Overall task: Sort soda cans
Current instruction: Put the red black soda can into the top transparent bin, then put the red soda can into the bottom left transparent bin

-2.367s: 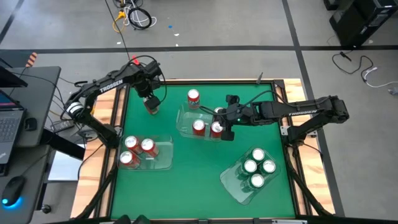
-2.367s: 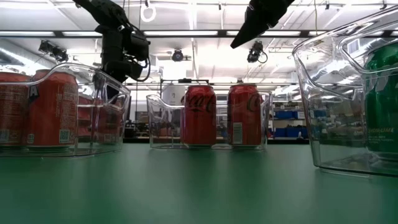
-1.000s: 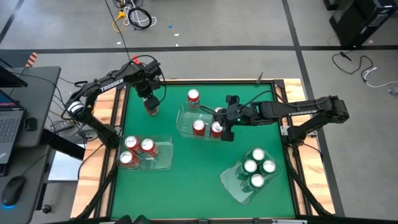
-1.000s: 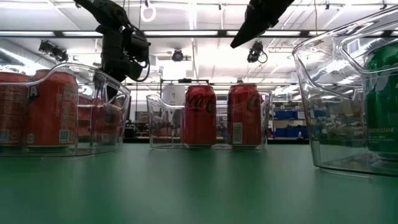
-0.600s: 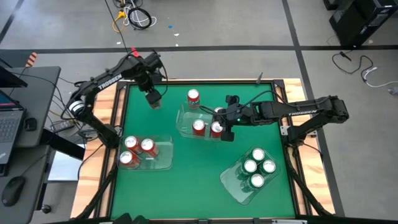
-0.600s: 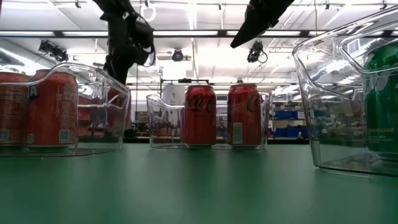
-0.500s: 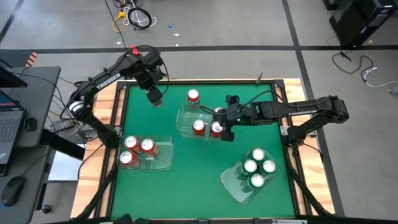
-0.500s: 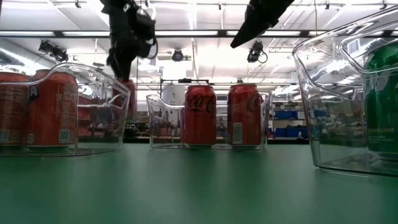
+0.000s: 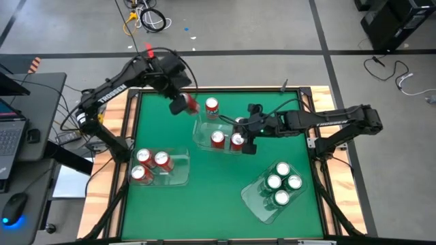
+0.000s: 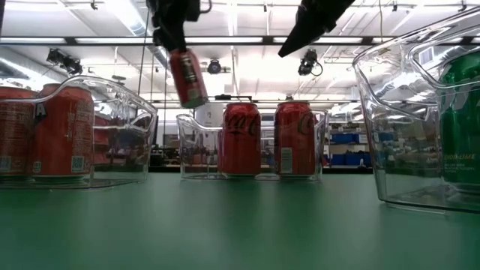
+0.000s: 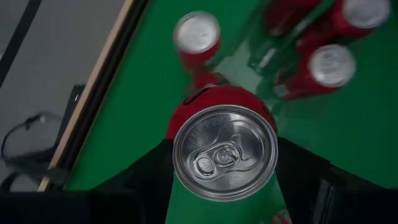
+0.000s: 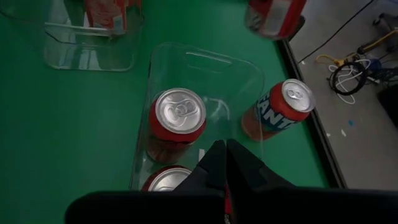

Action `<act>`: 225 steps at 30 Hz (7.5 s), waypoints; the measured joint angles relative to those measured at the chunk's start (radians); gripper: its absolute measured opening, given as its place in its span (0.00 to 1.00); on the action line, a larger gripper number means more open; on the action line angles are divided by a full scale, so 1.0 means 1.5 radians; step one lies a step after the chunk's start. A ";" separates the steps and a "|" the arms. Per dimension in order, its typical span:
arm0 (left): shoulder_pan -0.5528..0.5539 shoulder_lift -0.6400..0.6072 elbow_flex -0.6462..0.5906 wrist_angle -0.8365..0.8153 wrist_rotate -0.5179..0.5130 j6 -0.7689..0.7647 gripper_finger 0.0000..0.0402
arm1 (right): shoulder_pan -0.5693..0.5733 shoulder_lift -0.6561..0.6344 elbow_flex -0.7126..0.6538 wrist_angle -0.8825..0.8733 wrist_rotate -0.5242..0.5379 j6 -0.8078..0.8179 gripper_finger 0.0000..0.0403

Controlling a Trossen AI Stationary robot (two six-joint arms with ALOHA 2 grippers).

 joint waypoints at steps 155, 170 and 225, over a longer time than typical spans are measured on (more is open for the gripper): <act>-0.016 -0.098 -0.449 0.636 0.131 0.157 0.75 | -0.198 0.156 -0.150 0.539 -0.194 0.096 0.00; -0.016 -0.376 -0.748 0.808 0.136 0.103 0.75 | -0.250 0.156 0.024 0.280 -0.193 0.126 0.31; -0.035 -0.541 -0.872 0.862 0.138 0.016 0.71 | -0.250 0.440 0.476 -0.073 -0.121 0.085 0.69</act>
